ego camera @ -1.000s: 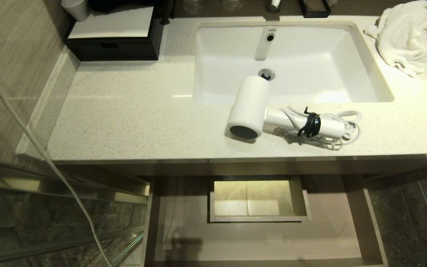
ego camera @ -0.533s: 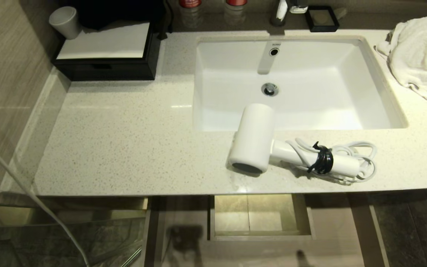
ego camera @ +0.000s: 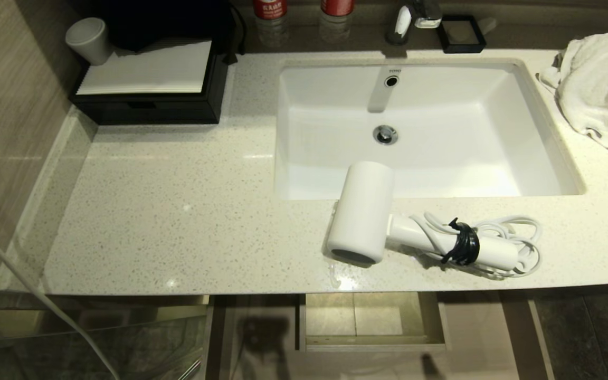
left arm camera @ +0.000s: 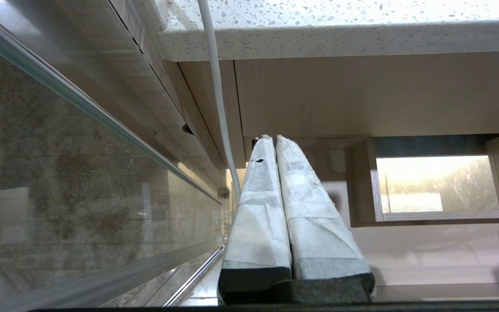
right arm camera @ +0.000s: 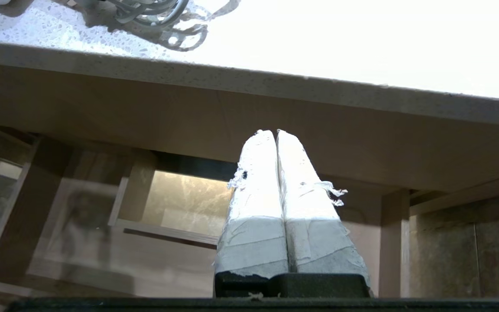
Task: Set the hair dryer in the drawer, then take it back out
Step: Pick up the hairdryer
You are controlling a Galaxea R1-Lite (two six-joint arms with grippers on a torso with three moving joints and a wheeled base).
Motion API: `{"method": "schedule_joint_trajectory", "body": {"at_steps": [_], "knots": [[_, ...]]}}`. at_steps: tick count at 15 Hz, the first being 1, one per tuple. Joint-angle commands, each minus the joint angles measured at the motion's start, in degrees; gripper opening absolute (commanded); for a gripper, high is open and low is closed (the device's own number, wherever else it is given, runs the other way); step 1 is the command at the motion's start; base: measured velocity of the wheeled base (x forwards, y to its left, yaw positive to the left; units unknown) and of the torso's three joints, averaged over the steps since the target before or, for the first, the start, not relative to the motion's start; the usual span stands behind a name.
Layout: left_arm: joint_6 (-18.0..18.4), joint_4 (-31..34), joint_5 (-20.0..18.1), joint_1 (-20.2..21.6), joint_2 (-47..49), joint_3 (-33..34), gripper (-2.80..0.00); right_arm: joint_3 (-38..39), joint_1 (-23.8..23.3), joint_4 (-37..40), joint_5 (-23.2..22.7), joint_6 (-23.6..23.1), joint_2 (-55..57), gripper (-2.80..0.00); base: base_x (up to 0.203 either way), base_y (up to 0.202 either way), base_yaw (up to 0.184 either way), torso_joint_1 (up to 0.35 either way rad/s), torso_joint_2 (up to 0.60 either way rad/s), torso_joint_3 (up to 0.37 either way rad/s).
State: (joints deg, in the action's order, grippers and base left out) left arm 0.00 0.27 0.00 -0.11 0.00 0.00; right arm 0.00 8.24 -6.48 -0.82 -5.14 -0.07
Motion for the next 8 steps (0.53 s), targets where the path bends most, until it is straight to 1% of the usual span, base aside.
{"method": "schedule_joint_trajectory", "body": {"at_steps": [1, 2, 3, 4, 5, 6, 7, 8], "knots": [[0.0, 0.0, 0.0, 0.0, 0.0, 0.1, -2.8, 1.2, 0.0, -0.4, -0.4, -0.4, -2.2, -2.8, 0.0, 0.0, 0.0, 0.0, 0.0, 0.0], [0.0, 0.0, 0.0, 0.0, 0.0, 0.1, -2.8, -2.2, 0.0, 0.4, -0.8, -0.6, -2.2, -2.8, 0.0, 0.0, 0.0, 0.0, 0.0, 0.0], [0.1, 0.0, 0.0, 0.0, 0.0, 0.1, -2.8, -7.7, 0.0, 2.6, -1.0, -0.7, -2.2, -2.8, 0.0, 0.0, 0.0, 0.0, 0.0, 0.0], [0.0, 0.0, 0.0, 0.0, 0.0, 0.1, -2.8, -15.8, 0.0, 6.5, -1.2, -0.6, -1.3, -2.8, 0.0, 0.0, 0.0, 0.0, 0.0, 0.0], [0.0, 0.0, 0.0, 0.0, 0.0, 0.1, -2.8, -26.3, 0.0, 11.7, -1.4, -0.6, 0.8, -2.8, 0.0, 0.0, 0.0, 0.0, 0.0, 0.0], [0.0, 0.0, 0.0, -0.1, 0.0, 0.1, -2.8, -38.1, -0.1, 18.5, -2.0, -0.5, 4.1, -2.8, 0.0, 0.0, 0.0, 0.0, 0.0, 0.0], [0.0, 0.0, 0.0, 0.0, 0.0, 0.1, -2.8, -50.5, 0.0, 26.8, -3.2, -0.3, 8.4, -2.8, 0.0, 0.0, 0.0, 0.0, 0.0, 0.0], [0.0, 0.0, 0.0, 0.0, 0.0, 0.1, -2.8, -61.8, 0.0, 35.4, -5.6, -0.2, 13.6, -2.8, 0.0, 0.0, 0.0, 0.0, 0.0, 0.0]]}}
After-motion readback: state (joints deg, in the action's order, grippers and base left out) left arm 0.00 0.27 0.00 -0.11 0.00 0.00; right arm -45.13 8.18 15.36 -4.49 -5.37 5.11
